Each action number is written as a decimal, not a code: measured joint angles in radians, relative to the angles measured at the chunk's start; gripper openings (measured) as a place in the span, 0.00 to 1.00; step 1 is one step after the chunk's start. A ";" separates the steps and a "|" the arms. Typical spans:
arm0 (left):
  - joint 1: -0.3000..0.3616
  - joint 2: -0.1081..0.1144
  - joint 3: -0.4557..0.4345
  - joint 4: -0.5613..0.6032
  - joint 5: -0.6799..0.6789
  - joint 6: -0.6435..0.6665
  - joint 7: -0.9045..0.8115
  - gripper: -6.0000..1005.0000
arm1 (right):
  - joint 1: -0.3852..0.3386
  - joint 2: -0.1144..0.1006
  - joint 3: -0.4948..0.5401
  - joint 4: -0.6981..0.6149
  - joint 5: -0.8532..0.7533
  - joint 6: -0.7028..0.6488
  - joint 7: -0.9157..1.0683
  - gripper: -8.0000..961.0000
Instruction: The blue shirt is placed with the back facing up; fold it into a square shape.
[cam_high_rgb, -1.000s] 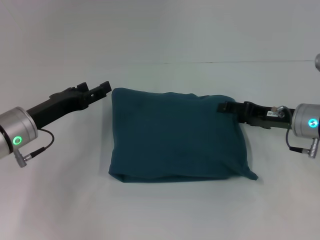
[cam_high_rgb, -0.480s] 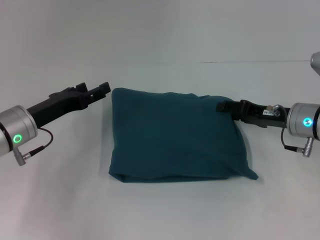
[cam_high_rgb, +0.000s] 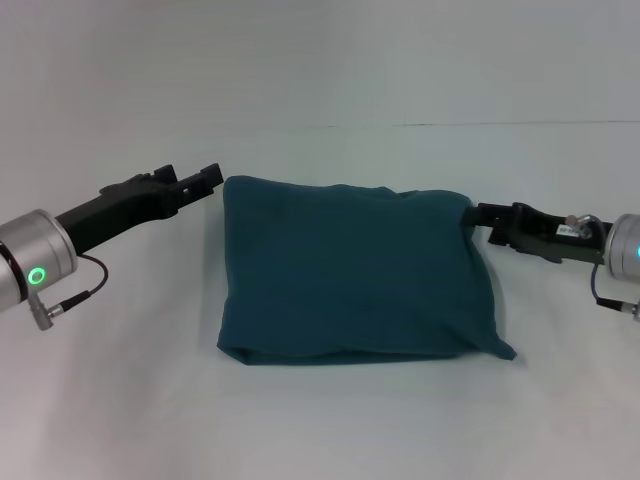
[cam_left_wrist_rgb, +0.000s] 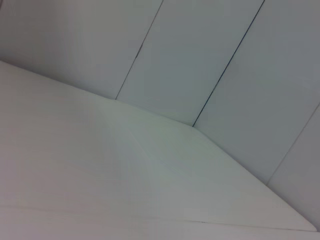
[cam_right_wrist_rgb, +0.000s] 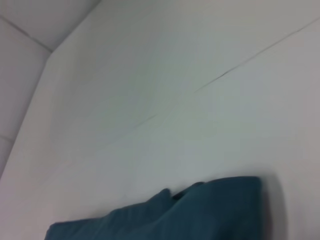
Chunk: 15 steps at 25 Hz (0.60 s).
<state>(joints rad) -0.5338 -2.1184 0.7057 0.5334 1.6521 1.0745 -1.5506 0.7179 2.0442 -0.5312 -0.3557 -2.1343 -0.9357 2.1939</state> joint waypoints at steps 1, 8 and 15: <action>0.000 0.000 0.000 0.000 0.000 0.000 0.000 0.88 | -0.002 -0.003 0.000 0.004 0.004 0.000 0.001 0.69; -0.005 0.000 0.002 0.001 0.000 0.004 0.000 0.88 | 0.004 0.016 0.000 0.010 0.014 0.019 0.003 0.66; -0.012 0.003 0.001 0.002 0.000 0.000 0.002 0.88 | 0.012 0.031 0.000 0.033 0.033 0.070 0.004 0.63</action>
<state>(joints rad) -0.5455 -2.1154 0.7071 0.5352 1.6525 1.0741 -1.5481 0.7304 2.0752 -0.5314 -0.3229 -2.1008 -0.8657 2.1975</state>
